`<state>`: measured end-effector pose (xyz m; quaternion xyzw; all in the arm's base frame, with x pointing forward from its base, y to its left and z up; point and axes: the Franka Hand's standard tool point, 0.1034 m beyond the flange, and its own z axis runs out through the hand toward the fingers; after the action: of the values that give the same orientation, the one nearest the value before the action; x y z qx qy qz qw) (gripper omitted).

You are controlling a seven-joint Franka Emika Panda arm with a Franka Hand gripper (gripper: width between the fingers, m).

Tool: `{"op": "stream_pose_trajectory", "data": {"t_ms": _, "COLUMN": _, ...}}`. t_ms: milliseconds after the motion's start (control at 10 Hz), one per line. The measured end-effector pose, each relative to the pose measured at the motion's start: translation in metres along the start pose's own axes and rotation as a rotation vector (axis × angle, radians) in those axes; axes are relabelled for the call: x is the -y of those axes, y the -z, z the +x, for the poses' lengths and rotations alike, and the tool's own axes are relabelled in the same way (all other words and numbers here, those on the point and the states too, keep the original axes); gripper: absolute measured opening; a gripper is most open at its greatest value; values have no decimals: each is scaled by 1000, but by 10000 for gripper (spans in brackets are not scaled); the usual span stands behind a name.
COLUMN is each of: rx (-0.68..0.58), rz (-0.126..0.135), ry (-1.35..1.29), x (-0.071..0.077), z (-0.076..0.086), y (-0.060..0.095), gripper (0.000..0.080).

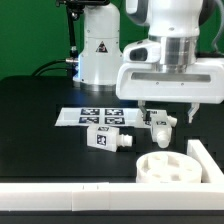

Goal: Assemble stool

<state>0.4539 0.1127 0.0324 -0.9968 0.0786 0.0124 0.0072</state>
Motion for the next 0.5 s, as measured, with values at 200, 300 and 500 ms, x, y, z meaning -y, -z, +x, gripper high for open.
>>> {"op": "stream_pose_trajectory", "data": {"t_ms": 200, "rx": -5, "rz": 8, "ry": 11, "x": 7, "z": -6, "y": -16, "gripper": 649}}
{"op": "stream_pose_trajectory", "data": {"t_ms": 300, "rx": -13, "rz": 15, "ry": 15, "x": 10, "z": -8, "y": -22, "gripper": 649}}
{"op": "stream_pose_trajectory", "data": {"t_ms": 500, "rx": -15, "rz": 20, "ry": 24, "x": 11, "z": -7, "y": -23, "gripper": 520}}
